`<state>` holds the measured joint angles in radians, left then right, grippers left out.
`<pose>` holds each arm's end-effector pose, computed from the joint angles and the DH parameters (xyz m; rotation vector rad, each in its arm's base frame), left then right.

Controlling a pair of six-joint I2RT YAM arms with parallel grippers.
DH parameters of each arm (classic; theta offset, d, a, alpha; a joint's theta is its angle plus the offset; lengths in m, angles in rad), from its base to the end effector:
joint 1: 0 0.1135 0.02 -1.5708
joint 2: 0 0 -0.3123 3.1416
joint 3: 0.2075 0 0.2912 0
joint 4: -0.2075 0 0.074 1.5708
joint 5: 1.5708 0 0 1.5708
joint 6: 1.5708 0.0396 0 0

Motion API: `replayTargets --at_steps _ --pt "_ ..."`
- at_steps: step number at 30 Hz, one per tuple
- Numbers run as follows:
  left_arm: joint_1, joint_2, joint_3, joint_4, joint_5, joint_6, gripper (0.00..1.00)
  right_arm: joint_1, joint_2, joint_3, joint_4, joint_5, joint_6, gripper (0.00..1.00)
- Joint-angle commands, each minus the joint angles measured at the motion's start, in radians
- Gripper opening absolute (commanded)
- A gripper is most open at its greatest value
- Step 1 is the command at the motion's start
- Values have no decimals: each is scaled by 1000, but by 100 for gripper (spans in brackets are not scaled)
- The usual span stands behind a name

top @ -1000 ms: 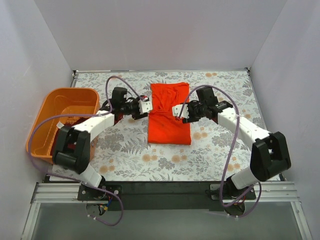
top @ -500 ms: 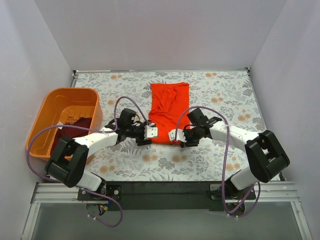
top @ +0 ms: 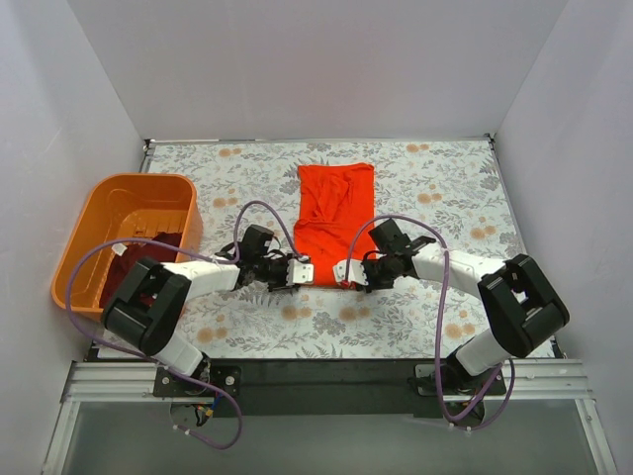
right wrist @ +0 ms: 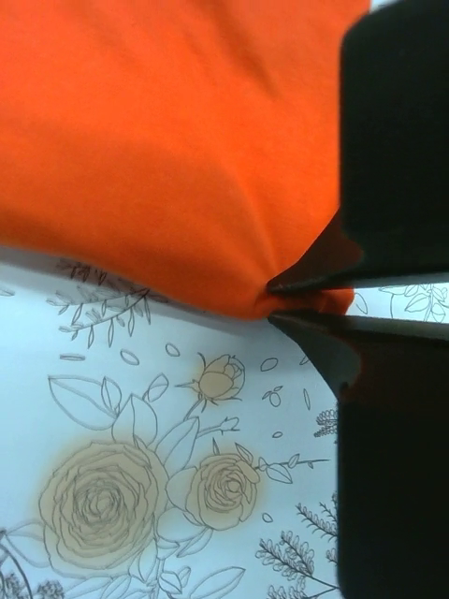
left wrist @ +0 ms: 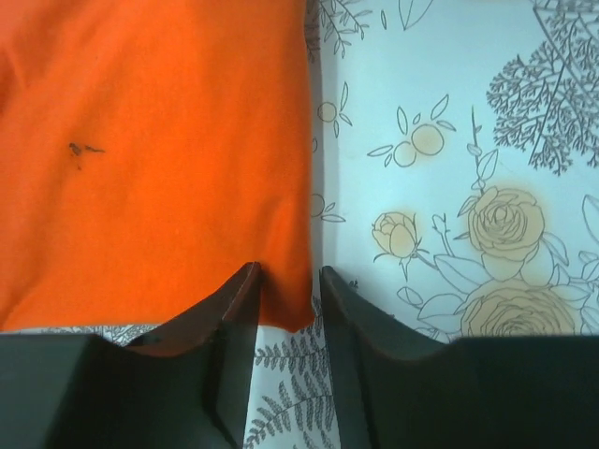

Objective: Fold and stack the t-shirts
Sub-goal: Fold the tshirt

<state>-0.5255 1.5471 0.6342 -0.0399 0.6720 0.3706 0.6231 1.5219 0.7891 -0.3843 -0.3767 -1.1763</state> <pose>0.2429 -0.1694 0.1513 1.2989 2.0759 -0.9075 0.2394 0.1900 0.1798 -2.0988 1.5211 0.3116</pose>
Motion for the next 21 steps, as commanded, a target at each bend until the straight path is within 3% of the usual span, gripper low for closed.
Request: replayTargets --at_steps 1,2,4,11,16,21 --pt "-1 22 4 -6 -34 25 19 4 24 -24 16 53 42 17" --pt "-2 19 13 -14 -32 21 5 4 21 -13 16 56 52 5" --pt "-1 -2 34 -21 -34 -5 0 1 5 4 13 81 78 1" --pt "56 -71 284 -187 17 -62 0 -92 -49 228 -123 39 123 1" --pt "56 -114 343 -248 12 -33 0 -95 -78 300 -176 50 80 1" --pt "45 -163 394 -438 37 8 0 -92 -130 322 -302 29 75 1"
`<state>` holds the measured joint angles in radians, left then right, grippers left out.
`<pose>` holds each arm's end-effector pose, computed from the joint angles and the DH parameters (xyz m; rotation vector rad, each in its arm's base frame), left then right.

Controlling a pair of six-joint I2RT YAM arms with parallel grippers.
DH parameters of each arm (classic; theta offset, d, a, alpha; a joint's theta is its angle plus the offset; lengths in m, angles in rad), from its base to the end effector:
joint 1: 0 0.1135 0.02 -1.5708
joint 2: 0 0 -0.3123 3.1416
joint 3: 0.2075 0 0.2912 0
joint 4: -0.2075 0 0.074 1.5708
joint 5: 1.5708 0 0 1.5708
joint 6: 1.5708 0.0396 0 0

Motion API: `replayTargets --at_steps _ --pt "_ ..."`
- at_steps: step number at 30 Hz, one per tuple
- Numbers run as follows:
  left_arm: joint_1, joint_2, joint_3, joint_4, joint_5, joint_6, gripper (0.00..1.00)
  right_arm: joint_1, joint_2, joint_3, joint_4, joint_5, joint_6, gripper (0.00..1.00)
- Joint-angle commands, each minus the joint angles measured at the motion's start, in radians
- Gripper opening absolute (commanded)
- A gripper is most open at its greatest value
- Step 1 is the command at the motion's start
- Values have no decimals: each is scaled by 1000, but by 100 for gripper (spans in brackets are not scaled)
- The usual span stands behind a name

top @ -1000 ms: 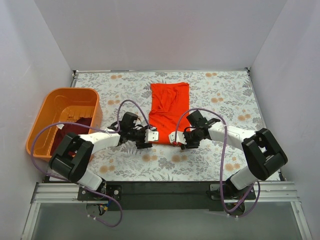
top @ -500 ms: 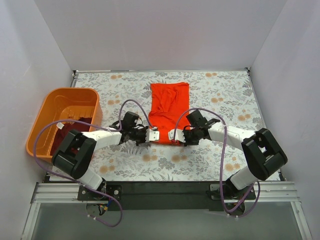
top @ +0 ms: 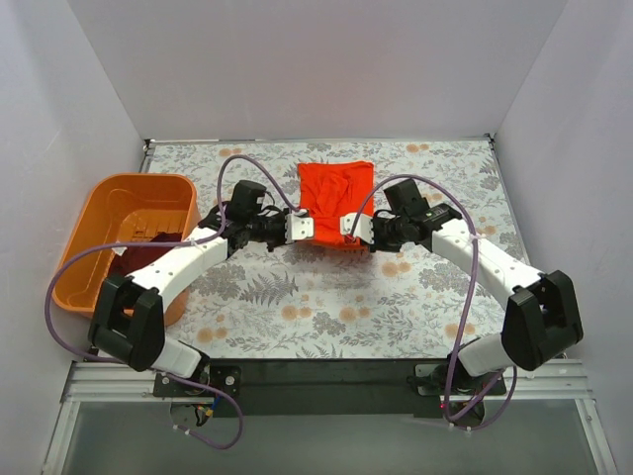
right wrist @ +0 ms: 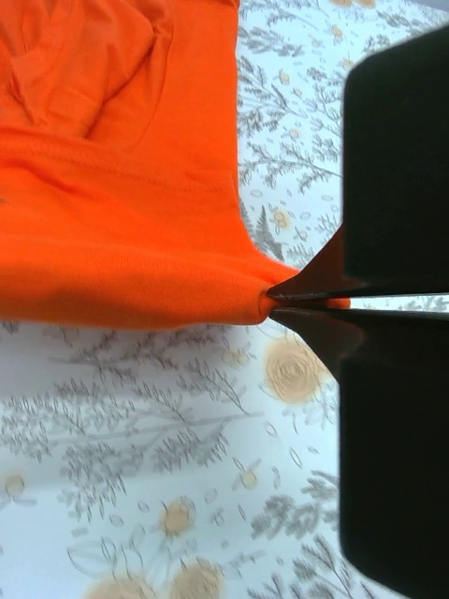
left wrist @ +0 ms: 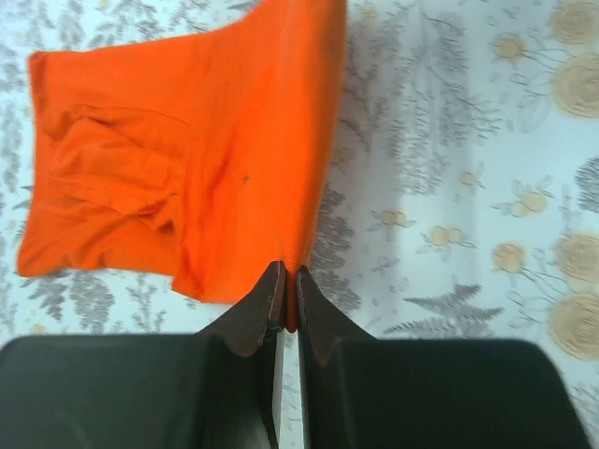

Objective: Fold and stack the t-shirts
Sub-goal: Fold the tshirt

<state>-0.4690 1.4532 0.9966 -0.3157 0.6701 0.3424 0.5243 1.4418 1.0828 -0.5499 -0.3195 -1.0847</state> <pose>0.2929 -0.1760 0.2786 1.1953 1.9428 -0.8445 0.2849 0.1791 0.2912 -1.8354 1.5808 0.1447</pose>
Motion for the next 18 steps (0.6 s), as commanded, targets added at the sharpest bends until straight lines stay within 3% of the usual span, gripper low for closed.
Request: replayTargets --at_steps 1,7,12,18 --pt "-20 -86 22 -187 36 41 0 20 -87 22 -156 -33 -17 1" --pt "-138 -288 -39 -394 81 -22 0 175 -288 -60 -359 -95 12 1" --pt "-217 -413 -39 -603 149 -100 0 313 -437 -54 -498 -162 150 1" --pt "-212 -347 46 -629 50 -197 0 290 -388 -20 -513 -110 69 1"
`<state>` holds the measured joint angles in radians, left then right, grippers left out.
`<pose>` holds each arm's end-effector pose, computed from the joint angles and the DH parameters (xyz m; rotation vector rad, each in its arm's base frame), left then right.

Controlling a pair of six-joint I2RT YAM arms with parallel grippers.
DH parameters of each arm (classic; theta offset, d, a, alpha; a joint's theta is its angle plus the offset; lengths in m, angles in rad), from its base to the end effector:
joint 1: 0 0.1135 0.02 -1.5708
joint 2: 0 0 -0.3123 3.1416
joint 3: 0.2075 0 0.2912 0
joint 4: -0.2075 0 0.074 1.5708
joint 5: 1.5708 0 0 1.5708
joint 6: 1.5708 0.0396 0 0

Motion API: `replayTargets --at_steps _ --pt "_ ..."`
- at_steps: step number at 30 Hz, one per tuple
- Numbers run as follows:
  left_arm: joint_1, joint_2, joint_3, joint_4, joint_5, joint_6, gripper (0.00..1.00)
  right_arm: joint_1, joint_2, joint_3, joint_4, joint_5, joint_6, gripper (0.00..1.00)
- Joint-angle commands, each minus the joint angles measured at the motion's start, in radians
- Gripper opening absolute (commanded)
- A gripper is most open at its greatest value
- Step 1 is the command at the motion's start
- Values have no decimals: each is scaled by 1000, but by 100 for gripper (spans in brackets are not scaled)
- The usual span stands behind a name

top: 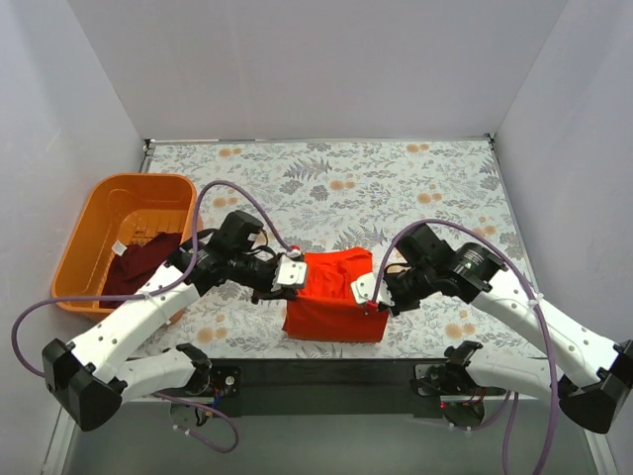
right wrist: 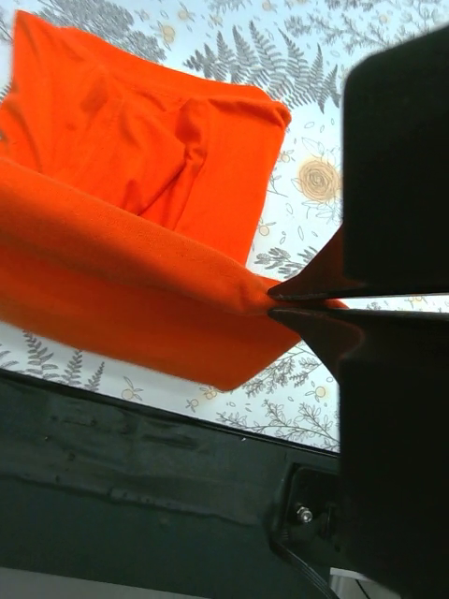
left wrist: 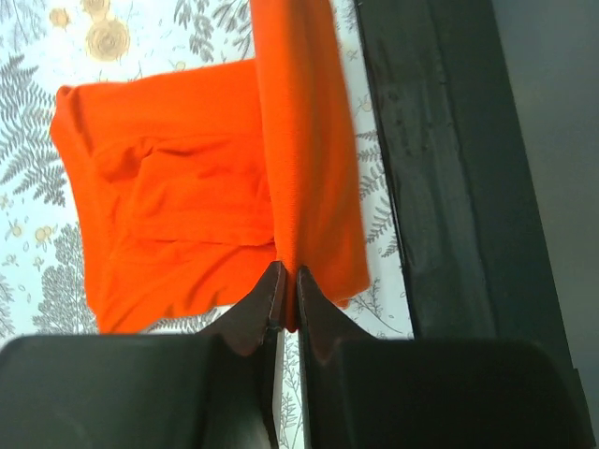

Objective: Fold and stack the t-shirts
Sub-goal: Fold the tshirt

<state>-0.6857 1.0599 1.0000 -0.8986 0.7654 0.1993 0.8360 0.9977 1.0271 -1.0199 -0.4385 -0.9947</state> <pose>0.1485 -0.1569 0.3448 1.3535 2.1161 -1.1632 0.1176 0.1552 0.3524 -2.0741 1.3858 0.4940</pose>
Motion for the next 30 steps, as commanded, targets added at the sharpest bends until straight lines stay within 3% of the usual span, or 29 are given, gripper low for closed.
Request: replayTargets --at_steps 1,15,30 --pt "21 57 39 -11 -66 -49 0 -56 74 40 -43 -2 -54 1" --pt "276 414 164 84 14 179 0 -311 476 197 -14 -60 -341 1" --pt "376 742 284 250 17 216 0 -431 921 488 4 -52 -424 1"
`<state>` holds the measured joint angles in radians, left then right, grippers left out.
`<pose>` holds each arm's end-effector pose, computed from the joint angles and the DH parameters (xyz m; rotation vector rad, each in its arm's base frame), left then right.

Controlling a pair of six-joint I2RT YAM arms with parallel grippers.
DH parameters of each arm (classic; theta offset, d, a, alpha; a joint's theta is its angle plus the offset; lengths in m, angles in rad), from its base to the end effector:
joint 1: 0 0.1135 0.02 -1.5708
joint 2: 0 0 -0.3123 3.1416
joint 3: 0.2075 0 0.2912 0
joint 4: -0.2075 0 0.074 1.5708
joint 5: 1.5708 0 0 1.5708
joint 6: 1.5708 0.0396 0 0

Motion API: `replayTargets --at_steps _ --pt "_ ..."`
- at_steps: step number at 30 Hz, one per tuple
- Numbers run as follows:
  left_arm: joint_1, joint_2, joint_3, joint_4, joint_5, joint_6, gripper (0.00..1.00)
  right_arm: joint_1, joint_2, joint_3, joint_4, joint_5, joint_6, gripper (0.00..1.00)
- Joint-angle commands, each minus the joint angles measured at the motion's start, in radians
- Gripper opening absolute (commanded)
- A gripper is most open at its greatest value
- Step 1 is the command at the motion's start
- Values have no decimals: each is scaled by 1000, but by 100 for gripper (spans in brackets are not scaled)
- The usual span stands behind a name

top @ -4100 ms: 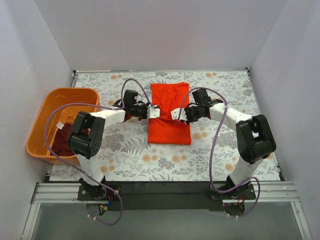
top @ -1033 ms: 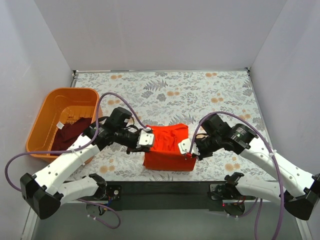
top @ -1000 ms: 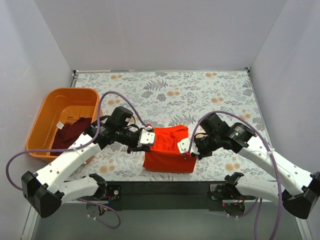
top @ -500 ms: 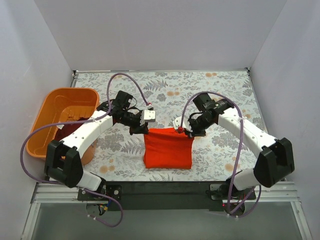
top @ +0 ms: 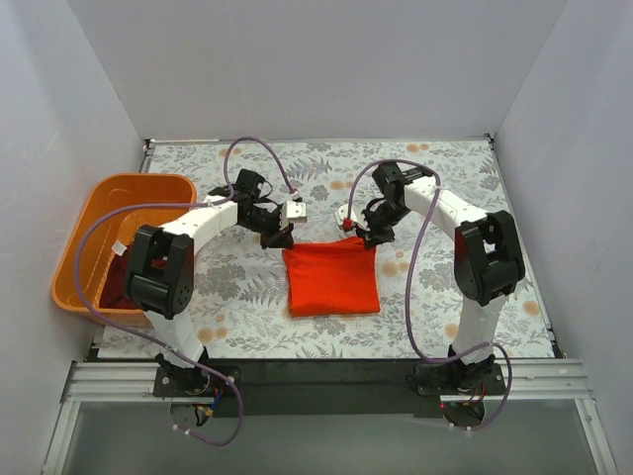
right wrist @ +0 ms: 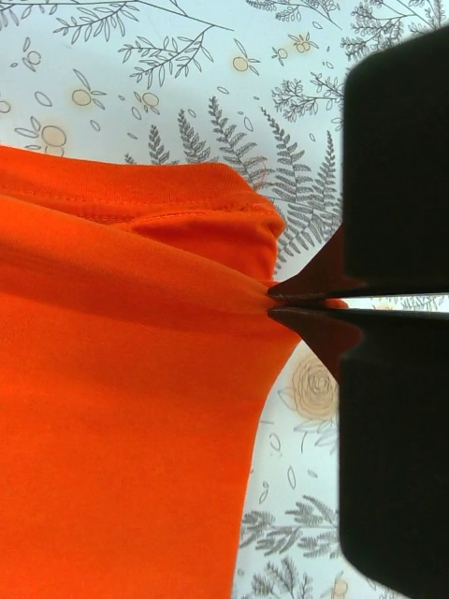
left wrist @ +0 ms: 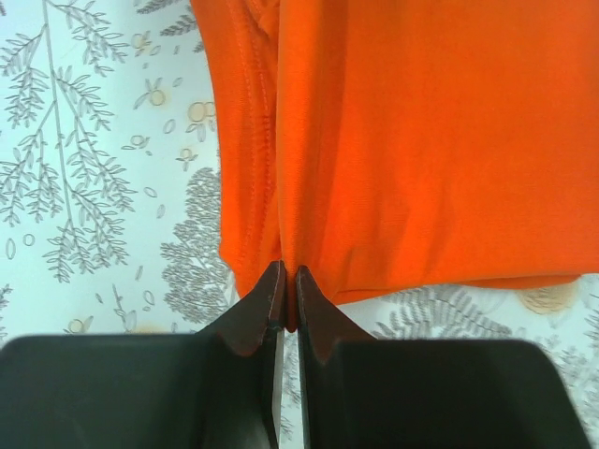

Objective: Fold and stack the t-shirts
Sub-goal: Fold the tshirt

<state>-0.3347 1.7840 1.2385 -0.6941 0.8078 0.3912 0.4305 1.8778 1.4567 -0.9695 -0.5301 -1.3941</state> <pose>0.3625 -0.1564 0.2263 1.0915 2.3534 -1.0933 0.3718 0.1928 0.2431 -2.1678 1.5939 0.5344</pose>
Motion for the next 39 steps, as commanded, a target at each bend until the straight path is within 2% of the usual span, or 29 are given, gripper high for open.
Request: replayTargets --at_steps 1,6,7,8,11,13,18,25,28,31,34,35,39 --pt "32 32 47 60 -27 21 0 -26 55 77 -44 42 -28 1" --pt "46 94 42 107 -64 15 0 -30 142 136 -37 44 12 2" --pt "48 104 33 120 -68 12 0 -29 153 149 -29 44 32 7" --pt "46 110 29 122 -73 11 1 -29 173 180 -31 41 68 7" --pt "48 117 1 146 -93 12 1 -29 178 194 -32 30 112 1" --pt "48 112 -16 151 -84 17 2 -26 172 180 -34 24 135 1" --pt "46 65 -79 131 -49 32 6 5 124 65 -37 2 230 1" --pt "16 -75 -235 33 39 150 6 59 -15 -189 -54 -73 302 1" --pt "13 -135 -292 25 48 160 6 82 -94 -226 -70 -117 325 1" --pt "19 -159 -292 -15 54 176 7 83 -108 -188 -99 -133 346 1" --pt "45 -160 -281 -12 77 181 16 82 -59 -96 -118 -120 352 1" --pt "46 -158 -275 -5 74 178 30 82 -21 -75 -126 -116 357 1" --pt "60 -149 -222 -37 105 163 40 82 63 5 -141 -116 362 1"
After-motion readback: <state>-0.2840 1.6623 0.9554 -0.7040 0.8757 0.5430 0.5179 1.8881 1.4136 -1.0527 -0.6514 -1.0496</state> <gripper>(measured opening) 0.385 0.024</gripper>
